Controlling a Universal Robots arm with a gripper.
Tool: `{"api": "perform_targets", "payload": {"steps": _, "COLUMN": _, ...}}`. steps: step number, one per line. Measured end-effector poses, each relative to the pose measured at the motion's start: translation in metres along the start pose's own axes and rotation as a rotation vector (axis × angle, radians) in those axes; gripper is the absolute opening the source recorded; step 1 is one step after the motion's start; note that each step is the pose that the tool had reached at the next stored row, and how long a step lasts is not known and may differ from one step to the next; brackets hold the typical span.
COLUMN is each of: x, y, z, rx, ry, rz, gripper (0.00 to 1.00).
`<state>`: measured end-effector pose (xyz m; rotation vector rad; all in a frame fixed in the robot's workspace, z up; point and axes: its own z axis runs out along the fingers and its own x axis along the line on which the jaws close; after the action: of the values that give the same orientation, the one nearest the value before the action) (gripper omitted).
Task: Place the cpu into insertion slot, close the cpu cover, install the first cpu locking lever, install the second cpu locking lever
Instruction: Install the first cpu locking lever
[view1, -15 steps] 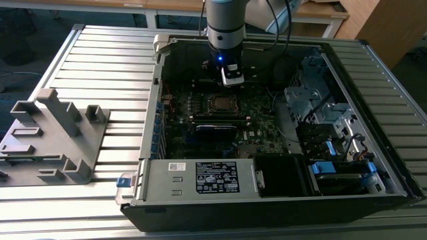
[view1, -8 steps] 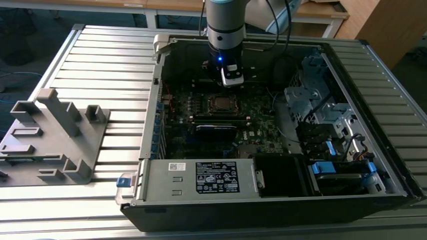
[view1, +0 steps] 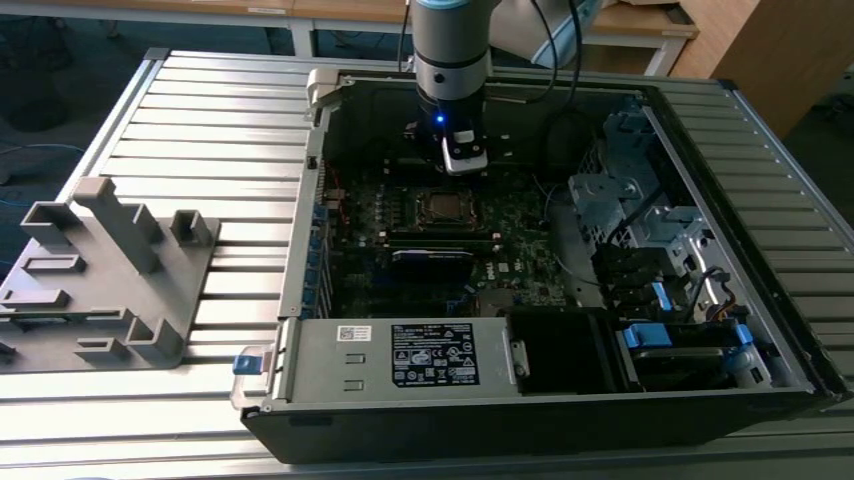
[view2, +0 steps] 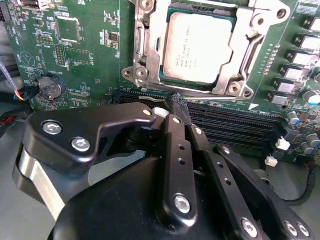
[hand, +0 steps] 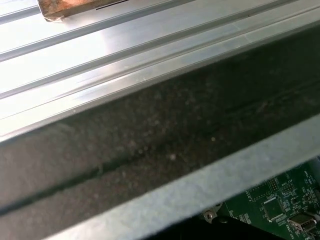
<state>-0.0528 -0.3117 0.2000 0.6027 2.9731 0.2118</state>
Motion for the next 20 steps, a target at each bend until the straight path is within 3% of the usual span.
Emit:
{"api": "perform_targets", "payload": {"steps": 12, "x": -0.0016, "y": 0.0007, "z": 0.0005, "rx": -0.0002, "ry": -0.0002, "rz": 0.000, "gripper": 0.11}}
{"api": "perform_targets", "payload": {"steps": 20, "x": -0.0015, "y": 0.0005, "z": 0.0013, "rx": -0.0019, "ry": -0.0041, "rz": -0.001, "gripper": 0.11}}
